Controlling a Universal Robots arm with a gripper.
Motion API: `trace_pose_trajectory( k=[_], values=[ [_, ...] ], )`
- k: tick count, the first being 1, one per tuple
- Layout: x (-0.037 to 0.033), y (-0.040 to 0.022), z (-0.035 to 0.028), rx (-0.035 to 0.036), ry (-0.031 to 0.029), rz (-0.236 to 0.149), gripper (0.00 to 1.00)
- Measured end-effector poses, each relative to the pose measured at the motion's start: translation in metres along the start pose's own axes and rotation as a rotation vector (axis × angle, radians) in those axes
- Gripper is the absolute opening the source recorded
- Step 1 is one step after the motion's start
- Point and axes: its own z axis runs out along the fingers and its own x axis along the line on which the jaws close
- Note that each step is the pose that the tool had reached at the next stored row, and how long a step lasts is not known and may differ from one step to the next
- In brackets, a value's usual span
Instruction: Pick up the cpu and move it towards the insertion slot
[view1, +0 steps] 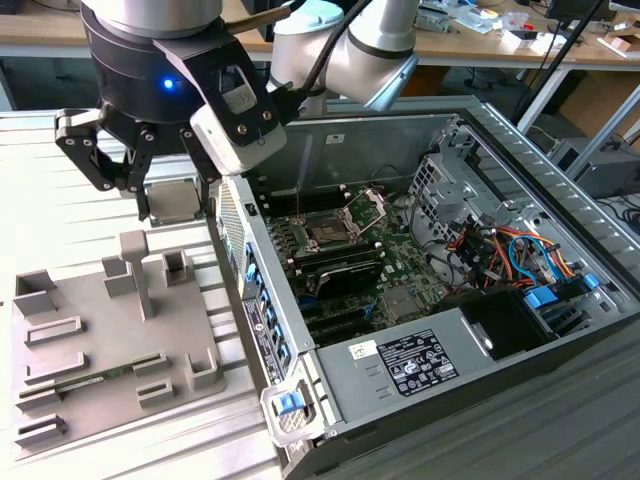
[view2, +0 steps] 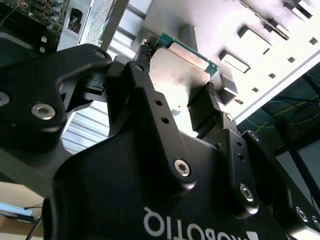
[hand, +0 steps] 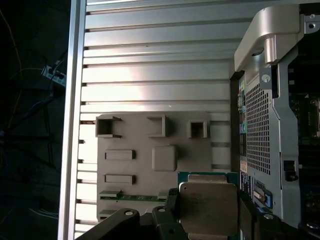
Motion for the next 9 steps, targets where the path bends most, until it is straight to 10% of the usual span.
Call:
trace_pose_trajectory(
  k=[9],
  values=[
    [-0.0104,-0.0002,0.0,0.0,0.0,0.0,0.55]
  ],
)
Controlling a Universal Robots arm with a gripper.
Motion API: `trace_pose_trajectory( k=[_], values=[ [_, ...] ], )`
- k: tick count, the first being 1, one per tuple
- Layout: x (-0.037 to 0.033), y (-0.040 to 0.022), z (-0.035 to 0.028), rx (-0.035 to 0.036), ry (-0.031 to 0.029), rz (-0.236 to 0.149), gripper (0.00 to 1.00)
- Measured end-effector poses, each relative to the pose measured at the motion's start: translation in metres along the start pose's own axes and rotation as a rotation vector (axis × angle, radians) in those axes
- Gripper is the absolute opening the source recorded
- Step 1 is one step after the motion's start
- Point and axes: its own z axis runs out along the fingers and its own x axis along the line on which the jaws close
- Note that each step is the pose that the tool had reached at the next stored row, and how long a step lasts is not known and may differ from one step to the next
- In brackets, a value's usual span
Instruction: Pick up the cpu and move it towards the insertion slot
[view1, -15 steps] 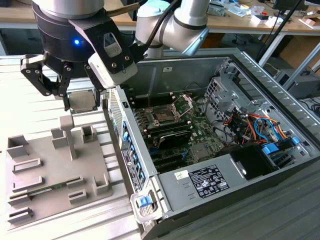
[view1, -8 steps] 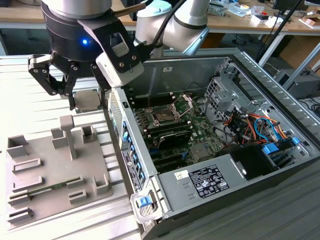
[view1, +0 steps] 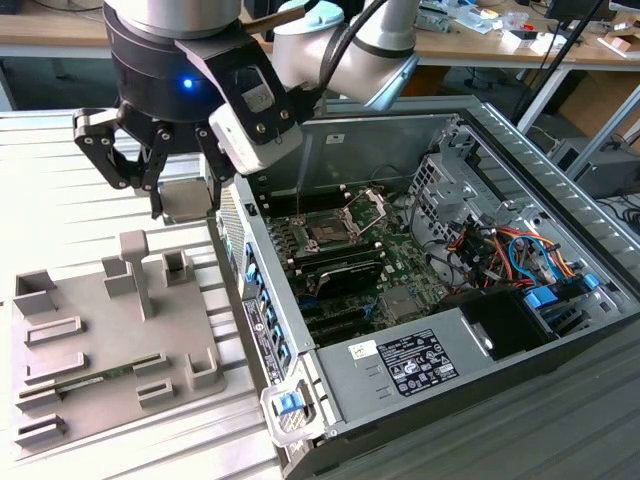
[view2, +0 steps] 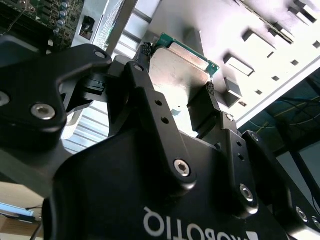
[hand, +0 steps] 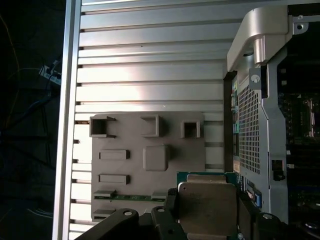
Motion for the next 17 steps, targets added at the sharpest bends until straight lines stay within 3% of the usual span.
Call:
trace_pose_trajectory(
  k=[17],
  values=[
    [-0.0161,-0.0003,0.0,-0.0001,0.0,0.0,0.55]
  ],
)
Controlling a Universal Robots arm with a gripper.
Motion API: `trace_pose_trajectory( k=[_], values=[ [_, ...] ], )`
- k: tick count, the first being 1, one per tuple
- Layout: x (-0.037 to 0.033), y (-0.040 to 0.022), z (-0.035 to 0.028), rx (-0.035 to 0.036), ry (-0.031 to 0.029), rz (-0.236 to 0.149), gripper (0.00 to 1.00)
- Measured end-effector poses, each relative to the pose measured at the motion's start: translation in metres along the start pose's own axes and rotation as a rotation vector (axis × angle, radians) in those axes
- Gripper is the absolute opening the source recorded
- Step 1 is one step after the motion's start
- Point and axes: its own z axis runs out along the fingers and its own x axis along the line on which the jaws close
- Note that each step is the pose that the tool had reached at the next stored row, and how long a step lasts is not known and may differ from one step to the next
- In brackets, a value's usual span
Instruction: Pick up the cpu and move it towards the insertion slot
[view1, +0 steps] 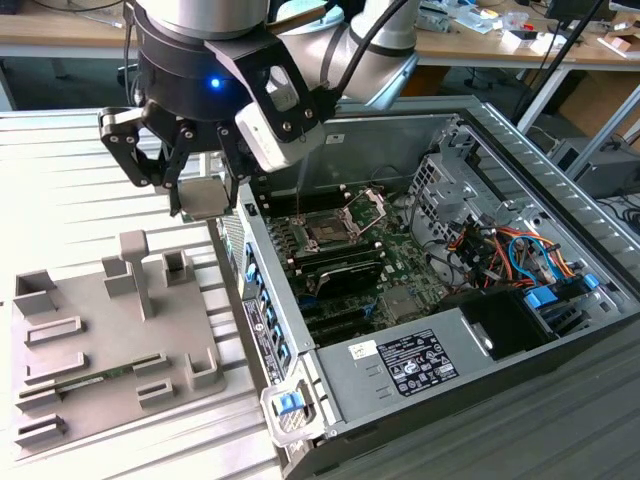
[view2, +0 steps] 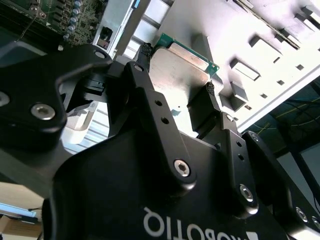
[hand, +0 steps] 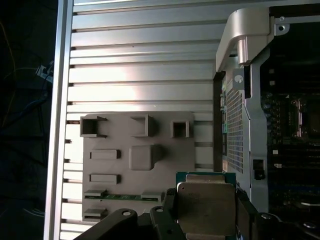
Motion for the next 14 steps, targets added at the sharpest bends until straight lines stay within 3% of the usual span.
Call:
trace_pose_trajectory(
  k=[14],
  values=[
    [-0.0124,-0.0002,0.0,0.0,0.0,0.0,0.55]
  ],
)
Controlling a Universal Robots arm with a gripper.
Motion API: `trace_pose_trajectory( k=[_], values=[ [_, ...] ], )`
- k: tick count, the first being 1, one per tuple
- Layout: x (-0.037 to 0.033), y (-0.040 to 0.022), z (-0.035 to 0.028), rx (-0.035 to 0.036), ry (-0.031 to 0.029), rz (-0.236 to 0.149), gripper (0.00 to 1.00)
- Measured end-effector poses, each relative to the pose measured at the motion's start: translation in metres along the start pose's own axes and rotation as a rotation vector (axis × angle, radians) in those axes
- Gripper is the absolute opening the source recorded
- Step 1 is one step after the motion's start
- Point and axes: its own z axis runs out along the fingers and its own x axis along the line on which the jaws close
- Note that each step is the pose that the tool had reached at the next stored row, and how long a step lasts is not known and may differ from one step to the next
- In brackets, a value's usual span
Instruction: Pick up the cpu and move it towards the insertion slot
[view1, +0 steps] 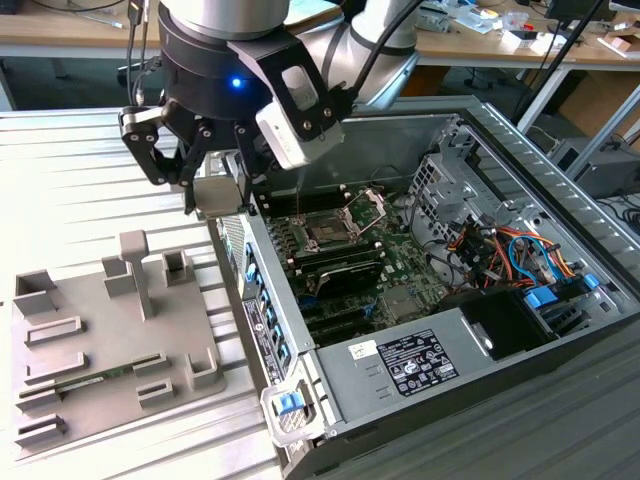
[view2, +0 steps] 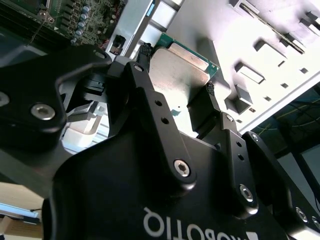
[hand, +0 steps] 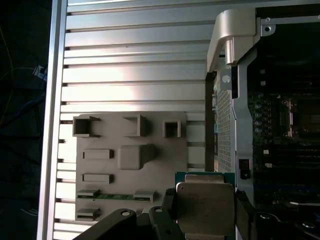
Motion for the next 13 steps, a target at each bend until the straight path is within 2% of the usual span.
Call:
trace_pose_trajectory(
  k=[13],
  values=[
    [-0.0119,-0.0002,0.0,0.0,0.0,0.0,0.55]
  ],
)
